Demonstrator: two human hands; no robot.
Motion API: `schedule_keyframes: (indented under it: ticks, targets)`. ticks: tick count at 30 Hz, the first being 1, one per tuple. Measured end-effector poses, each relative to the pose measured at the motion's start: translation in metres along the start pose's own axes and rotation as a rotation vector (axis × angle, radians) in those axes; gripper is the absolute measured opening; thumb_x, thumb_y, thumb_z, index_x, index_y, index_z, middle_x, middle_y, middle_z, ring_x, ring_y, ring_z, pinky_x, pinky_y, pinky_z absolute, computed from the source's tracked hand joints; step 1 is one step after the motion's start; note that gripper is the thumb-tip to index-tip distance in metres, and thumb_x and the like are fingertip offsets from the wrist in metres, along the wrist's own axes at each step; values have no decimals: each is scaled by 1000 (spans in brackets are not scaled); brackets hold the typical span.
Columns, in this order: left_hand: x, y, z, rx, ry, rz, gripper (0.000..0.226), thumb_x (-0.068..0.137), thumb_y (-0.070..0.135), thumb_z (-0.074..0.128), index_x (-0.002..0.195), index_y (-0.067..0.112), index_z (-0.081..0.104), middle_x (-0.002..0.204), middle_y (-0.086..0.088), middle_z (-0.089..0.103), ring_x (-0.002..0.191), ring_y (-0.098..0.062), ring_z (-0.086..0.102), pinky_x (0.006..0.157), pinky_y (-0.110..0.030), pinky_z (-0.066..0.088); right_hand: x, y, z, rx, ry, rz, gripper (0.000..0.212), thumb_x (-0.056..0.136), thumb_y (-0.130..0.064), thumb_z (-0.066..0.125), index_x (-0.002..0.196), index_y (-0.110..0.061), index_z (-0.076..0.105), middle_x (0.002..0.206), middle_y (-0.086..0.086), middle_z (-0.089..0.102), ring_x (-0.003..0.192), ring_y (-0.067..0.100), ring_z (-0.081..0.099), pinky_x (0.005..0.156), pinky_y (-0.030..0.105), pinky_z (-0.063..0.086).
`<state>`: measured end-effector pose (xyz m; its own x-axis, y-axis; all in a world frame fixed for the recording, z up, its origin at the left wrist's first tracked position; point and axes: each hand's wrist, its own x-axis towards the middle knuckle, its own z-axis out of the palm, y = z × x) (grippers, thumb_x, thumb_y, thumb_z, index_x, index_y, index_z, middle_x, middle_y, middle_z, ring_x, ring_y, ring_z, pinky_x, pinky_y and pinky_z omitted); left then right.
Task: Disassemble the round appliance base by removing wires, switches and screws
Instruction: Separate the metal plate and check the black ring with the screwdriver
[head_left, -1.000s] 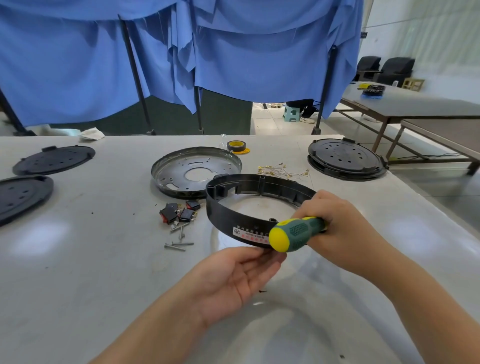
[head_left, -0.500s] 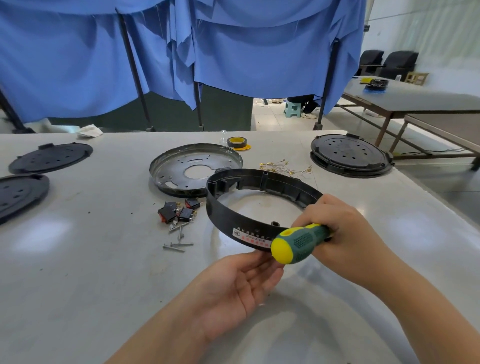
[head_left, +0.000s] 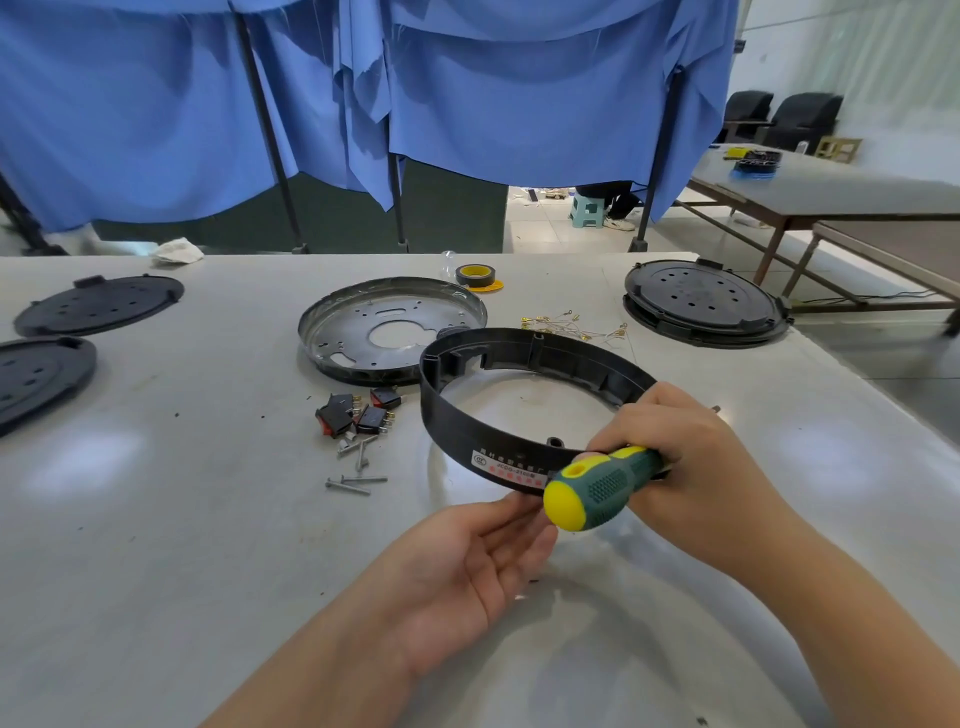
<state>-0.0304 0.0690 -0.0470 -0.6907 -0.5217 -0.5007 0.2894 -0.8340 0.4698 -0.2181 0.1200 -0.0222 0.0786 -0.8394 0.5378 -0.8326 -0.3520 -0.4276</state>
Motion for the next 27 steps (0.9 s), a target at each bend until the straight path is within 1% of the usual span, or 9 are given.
schedule_keyframes:
  ticks: [3, 7, 10, 13, 15, 18, 21, 24, 27]
  targets:
    - [-2, -2, 1, -4, -11, 4, 20, 78, 3, 58, 80, -6, 75, 84, -16, 73, 61, -20, 71, 56, -27, 60, 0, 2, 1, 4, 38, 12, 18, 68, 1, 72, 73, -16, 74, 65, -9, 65, 73, 21, 50, 58, 32, 44]
    - [-5, -4, 1, -17, -41, 34, 18, 75, 10, 62, 81, 2, 77, 88, -5, 72, 67, -15, 68, 61, -26, 56, 0, 3, 5, 53, 116, 35, 21, 64, 3, 62, 73, -14, 72, 65, -10, 62, 72, 14, 45, 60, 19, 38]
    - [-5, -3, 0, -46, -64, 36, 18, 72, 11, 64, 83, 4, 77, 90, -4, 71, 68, -16, 66, 62, -28, 54, 1, 3, 7, 83, 123, 64, 19, 65, 2, 60, 73, -10, 73, 64, -6, 63, 72, 20, 47, 60, 21, 37]
    - [-4, -4, 0, -32, -74, 40, 18, 75, 11, 62, 81, 4, 77, 87, -3, 72, 69, -15, 66, 64, -27, 53, 0, 3, 7, 74, 106, 64, 21, 66, 9, 64, 73, -9, 73, 64, -6, 63, 72, 22, 48, 60, 24, 38]
    - [-3, -5, 0, -26, -93, 39, 20, 75, 12, 62, 86, 3, 77, 92, -4, 72, 72, -17, 67, 65, -28, 54, 0, 2, 8, 65, 102, 56, 20, 65, 6, 62, 73, -10, 73, 64, -9, 61, 72, 18, 47, 60, 21, 37]
    - [-1, -6, 2, -43, -120, 39, 25, 77, 13, 59, 92, 2, 75, 110, -10, 70, 83, -22, 69, 67, -31, 56, 1, 1, 8, 48, 114, 53, 21, 63, 0, 57, 73, -10, 73, 64, -11, 61, 72, 16, 46, 61, 19, 36]
    - [2, -6, 4, -81, -123, 34, 40, 78, 14, 56, 115, 0, 66, 128, -14, 61, 98, -27, 66, 74, -34, 58, 1, 2, 8, 38, 118, 49, 22, 63, 2, 58, 73, -10, 73, 64, -11, 60, 72, 14, 46, 61, 16, 35]
    - [4, -7, 5, -100, -113, 31, 55, 79, 12, 53, 132, -4, 49, 132, -18, 57, 115, -31, 59, 82, -38, 57, 0, 2, 9, 35, 115, 43, 23, 61, 1, 57, 73, -11, 73, 64, -8, 61, 70, 12, 43, 61, 16, 35]
    - [6, -8, 4, -87, -100, 31, 55, 78, 8, 52, 131, -6, 51, 127, -22, 60, 113, -30, 61, 83, -38, 56, 0, 2, 11, 27, 102, 31, 25, 60, 1, 57, 73, -12, 73, 64, -9, 62, 71, 11, 44, 60, 18, 37]
